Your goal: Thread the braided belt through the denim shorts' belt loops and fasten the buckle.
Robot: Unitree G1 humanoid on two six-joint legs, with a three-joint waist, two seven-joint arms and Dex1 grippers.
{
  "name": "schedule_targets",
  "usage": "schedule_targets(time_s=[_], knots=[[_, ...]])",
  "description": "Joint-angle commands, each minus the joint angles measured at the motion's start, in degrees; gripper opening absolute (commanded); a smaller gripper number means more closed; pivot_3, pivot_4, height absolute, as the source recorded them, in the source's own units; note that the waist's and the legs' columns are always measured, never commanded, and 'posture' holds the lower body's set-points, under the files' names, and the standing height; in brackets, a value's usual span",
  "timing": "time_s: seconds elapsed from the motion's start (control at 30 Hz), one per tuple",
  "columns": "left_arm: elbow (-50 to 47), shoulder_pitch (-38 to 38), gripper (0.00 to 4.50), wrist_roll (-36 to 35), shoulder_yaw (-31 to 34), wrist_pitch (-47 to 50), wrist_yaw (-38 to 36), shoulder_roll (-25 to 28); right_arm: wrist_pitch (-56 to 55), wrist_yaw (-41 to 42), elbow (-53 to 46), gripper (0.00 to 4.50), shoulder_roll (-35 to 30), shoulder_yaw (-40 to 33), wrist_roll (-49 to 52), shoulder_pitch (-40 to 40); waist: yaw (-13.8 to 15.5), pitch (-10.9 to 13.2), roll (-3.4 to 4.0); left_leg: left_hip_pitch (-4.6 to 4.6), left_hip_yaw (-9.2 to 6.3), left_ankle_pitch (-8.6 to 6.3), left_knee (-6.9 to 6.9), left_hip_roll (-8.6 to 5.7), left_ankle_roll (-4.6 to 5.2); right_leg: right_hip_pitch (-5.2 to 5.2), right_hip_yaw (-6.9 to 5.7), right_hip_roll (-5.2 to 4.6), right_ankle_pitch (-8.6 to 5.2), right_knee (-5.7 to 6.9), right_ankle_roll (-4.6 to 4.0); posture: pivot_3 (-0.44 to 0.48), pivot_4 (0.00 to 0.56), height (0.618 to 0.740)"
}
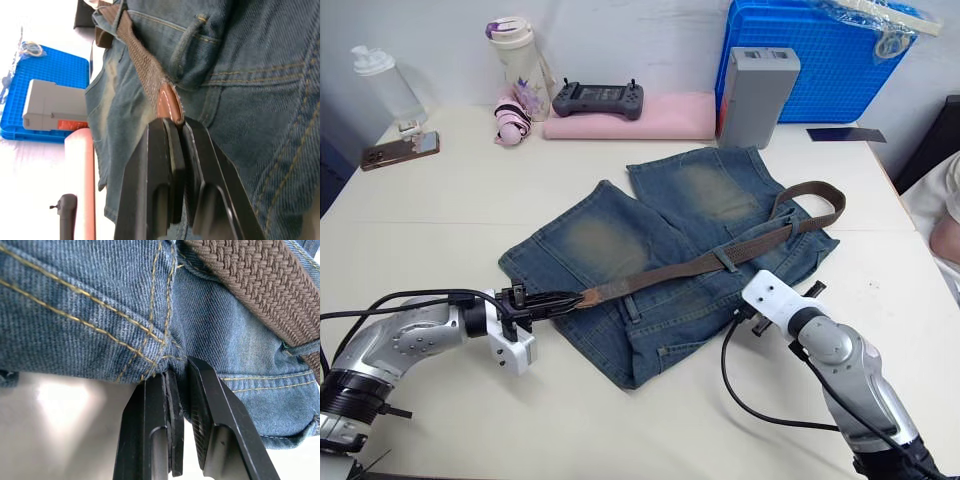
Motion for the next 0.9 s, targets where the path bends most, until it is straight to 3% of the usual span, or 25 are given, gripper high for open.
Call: schedule_targets(time_s=[0.03, 0.1, 0.13, 0.2, 0.33, 0.43, 0.6, 0.7, 0.8, 0.9], knots=[[-3.5, 1.3, 0.05, -3.0, 0.1, 1.3, -0.7, -0.9, 3.0, 0.2, 0.4, 0.0, 1.5, -0.5, 0.3, -0.4, -0.1, 0.0, 0.0, 0.0, 0.0, 0.0, 0.0, 0.0, 0.0, 0.0, 0.0, 0.01, 0.0, 0.0, 0.0, 0.0, 0.15, 0.724], [-4.2, 2.2, 0.05, -3.2, 0.4, 1.8, -0.9, -1.2, 5.1, 0.0, -1.0, 0.0, 3.5, -1.5, 2.0, -1.0, -0.3, 0.0, -0.05, 0.02, 0.02, 0.0, 0.0, 0.01, 0.0, 0.01, 0.02, 0.02, 0.0, 0.0, 0.0, 0.0, 0.15, 0.724], [-4.5, 2.5, 0.0, -3.2, 0.6, 2.1, -1.0, -1.3, 5.4, 0.0, -1.5, 0.79, 3.8, -2.2, 2.1, -1.1, -0.3, 0.0, -0.05, 0.02, 0.02, 0.0, 0.0, 0.03, -0.01, 0.01, 0.02, 0.05, 0.0, 0.01, 0.0, 0.0, 0.15, 0.724], [-5.2, 3.2, 0.0, -3.5, 1.0, 2.4, -1.1, -1.3, 7.1, 2.8, -3.8, 1.29, 3.7, -4.5, 5.0, -0.6, -0.3, 0.0, -0.05, 0.02, 0.01, 0.0, 0.0, 0.04, -0.01, 0.0, 0.02, 0.05, 0.0, 0.02, 0.0, 0.0, 0.15, 0.724], [-6.9, 4.2, 0.0, -4.1, 2.0, 2.5, -0.9, -1.3, 16.5, 10.4, -11.5, 3.24, 3.3, -14.2, 16.9, -2.5, -0.3, 0.0, -0.03, 0.01, 0.01, 0.0, -0.02, 0.06, -0.01, -0.01, 0.02, 0.08, 0.0, 0.0, 0.0, 0.0, 0.15, 0.724], [-7.9, 4.4, 0.0, -3.6, 2.7, 2.3, -0.2, -1.7, 28.7, 17.0, -17.0, 4.44, 1.9, -22.1, 29.4, -6.2, -0.6, 0.0, 0.02, -0.01, 0.01, -0.01, -0.02, 0.06, 0.0, -0.03, 0.07, 0.08, 0.0, 0.02, 0.0, 0.0, 0.15, 0.724], [-9.0, 4.8, 0.0, -2.9, 3.6, 2.2, 0.3, -2.4, 56.7, 21.9, -21.7, 4.44, 8.1, -31.6, 50.5, -16.5, -1.3, 0.0, 0.02, 0.01, -0.07, -0.03, -0.04, 0.17, -0.01, -0.02, 0.03, 0.1, 0.0, -0.01, -0.02, 0.0, 0.15, 0.724], [-10.1, 5.1, 0.0, -3.0, 4.0, 2.4, 0.3, -2.8, 61.1, 18.1, -21.5, 4.44, 14.6, -31.4, 62.0, -16.1, -1.4, 0.0, 0.01, -0.03, -0.09, -0.05, -0.06, 0.16, -0.01, -0.03, 0.01, 0.09, 0.0, -0.04, -0.02, 0.0, 0.15, 0.724], [-11.3, 5.4, 0.0, -3.2, 4.5, 2.7, 0.3, -3.1, 61.1, 7.8, -17.9, 4.44, 22.8, -30.9, 73.9, -13.8, -1.5, 0.0, 0.02, -0.08, -0.09, -0.07, -0.06, 0.12, 0.0, -0.04, -0.02, 0.07, 0.0, -0.04, -0.02, 0.0, 0.15, 0.724], [-12.6, 5.8, 0.0, -3.6, 5.1, 3.0, 0.0, -3.1, 61.1, -8.1, -12.3, 4.44, 36.6, -30.3, 81.6, -10.1, -1.7, 0.0, -0.07, -0.05, -0.07, -0.06, -0.06, 0.09, 0.0, -0.03, -0.02, 0.06, 0.0, -0.01, -0.02, 0.0, 0.15, 0.724]])
